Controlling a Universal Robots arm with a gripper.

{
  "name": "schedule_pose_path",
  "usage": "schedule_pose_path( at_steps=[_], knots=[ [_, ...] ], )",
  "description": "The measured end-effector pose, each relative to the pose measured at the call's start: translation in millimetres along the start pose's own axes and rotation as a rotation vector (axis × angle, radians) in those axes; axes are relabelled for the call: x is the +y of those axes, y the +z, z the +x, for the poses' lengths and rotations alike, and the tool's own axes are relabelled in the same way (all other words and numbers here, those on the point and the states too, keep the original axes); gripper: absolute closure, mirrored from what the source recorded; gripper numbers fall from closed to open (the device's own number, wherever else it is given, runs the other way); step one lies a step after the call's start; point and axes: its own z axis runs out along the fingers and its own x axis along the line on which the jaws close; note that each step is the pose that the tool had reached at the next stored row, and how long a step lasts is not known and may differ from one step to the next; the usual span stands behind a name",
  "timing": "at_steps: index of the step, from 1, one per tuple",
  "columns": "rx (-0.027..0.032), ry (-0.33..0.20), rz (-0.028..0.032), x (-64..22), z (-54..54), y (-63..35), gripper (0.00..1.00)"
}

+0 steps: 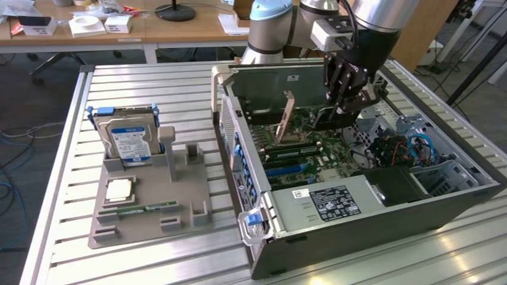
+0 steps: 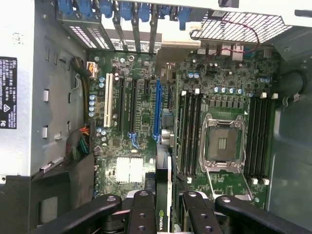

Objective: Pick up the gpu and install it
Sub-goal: 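Insert the gpu into the slot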

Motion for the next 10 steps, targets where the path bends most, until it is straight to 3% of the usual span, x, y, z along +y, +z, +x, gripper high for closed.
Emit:
schedule_pose_path(
  at_steps=[10],
  knots=[
    [-0.0003,-0.002,-0.0002,0.6,0.8,18.1,0.74]
  ],
)
